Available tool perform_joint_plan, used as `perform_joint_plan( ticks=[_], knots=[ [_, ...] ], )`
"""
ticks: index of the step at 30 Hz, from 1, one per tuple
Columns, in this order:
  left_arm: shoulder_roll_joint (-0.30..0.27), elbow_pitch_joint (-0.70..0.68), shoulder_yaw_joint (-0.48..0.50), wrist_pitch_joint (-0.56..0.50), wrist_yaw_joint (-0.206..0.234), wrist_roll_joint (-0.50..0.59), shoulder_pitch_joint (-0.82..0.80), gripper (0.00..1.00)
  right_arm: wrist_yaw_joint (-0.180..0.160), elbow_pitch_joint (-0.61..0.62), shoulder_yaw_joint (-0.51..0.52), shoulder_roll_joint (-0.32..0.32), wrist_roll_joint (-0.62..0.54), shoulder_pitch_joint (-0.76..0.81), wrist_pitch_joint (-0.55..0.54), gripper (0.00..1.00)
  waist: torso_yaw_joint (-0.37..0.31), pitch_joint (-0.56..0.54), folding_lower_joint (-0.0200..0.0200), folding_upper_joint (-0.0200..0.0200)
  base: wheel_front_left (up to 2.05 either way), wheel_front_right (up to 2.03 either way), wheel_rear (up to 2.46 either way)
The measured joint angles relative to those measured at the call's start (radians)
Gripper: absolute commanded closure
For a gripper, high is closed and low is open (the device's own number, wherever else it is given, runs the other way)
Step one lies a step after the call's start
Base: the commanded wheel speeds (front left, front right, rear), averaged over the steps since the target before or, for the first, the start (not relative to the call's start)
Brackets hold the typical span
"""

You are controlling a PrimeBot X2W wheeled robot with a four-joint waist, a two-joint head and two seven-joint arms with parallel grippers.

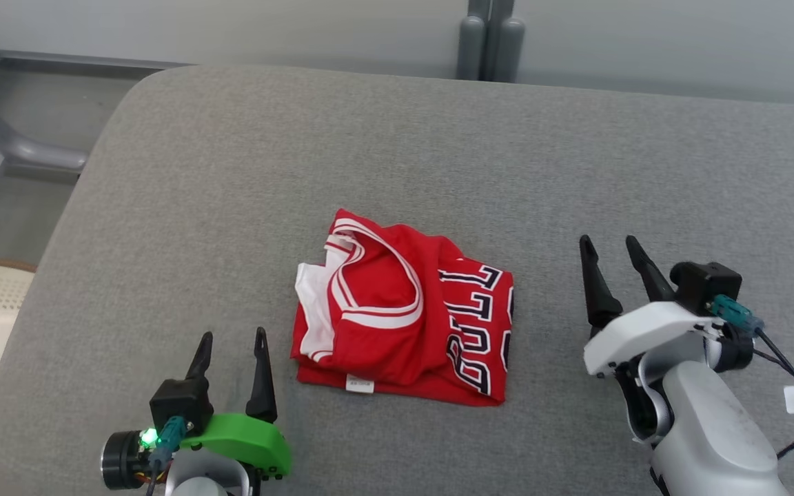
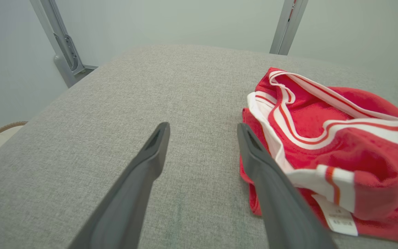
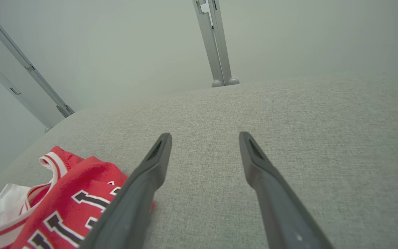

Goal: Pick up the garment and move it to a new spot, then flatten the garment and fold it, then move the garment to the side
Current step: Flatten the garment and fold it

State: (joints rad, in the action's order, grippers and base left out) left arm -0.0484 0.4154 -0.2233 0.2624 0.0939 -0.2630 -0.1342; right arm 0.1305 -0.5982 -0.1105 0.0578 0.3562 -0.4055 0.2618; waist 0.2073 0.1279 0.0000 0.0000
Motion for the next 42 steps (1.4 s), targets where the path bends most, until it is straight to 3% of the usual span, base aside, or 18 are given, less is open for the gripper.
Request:
perform_joint_plan(
  ticks=[7, 18, 31, 37, 42],
  knots=[
    [0.0, 0.003, 0.085, 0.0, 0.002, 0.028, 0.026, 0.0, 0.0, 0.087, 0.125, -0.004, -0.151, 0.136, 0.0, 0.0, -0.104, -0.027, 0.0, 0.0, 0.0, 0.0, 0.0],
    [0.0, 0.0, 0.174, 0.0, -0.01, 0.056, 0.104, 0.0, 0.0, 0.141, 0.144, -0.007, -0.165, 0.267, 0.0, 0.0, -0.214, -0.099, -0.0001, 0.0, 0.0, 0.0, 0.0],
    [0.0, -0.014, 0.181, 0.0, -0.015, 0.064, 0.119, 0.0, 0.0, 0.174, 0.113, -0.007, -0.144, 0.298, 0.0, 0.0, -0.226, -0.129, 0.0, 0.0, 0.0, 0.0, 0.0],
    [0.0, -0.014, 0.162, 0.0, -0.015, 0.058, 0.119, 0.0, 0.0, 0.198, -0.03, -0.006, -0.147, 0.282, 0.0, 0.0, -0.197, -0.119, 0.0, 0.0, 0.0, 0.0, 0.0],
    [0.0, -0.01, 0.133, 0.0, -0.015, 0.046, 0.114, 0.0, 0.0, 0.228, -0.292, -0.007, -0.137, 0.217, 0.0, 0.0, -0.154, -0.105, 0.0, 0.0, 0.0, 0.0, 0.0]
  ],
)
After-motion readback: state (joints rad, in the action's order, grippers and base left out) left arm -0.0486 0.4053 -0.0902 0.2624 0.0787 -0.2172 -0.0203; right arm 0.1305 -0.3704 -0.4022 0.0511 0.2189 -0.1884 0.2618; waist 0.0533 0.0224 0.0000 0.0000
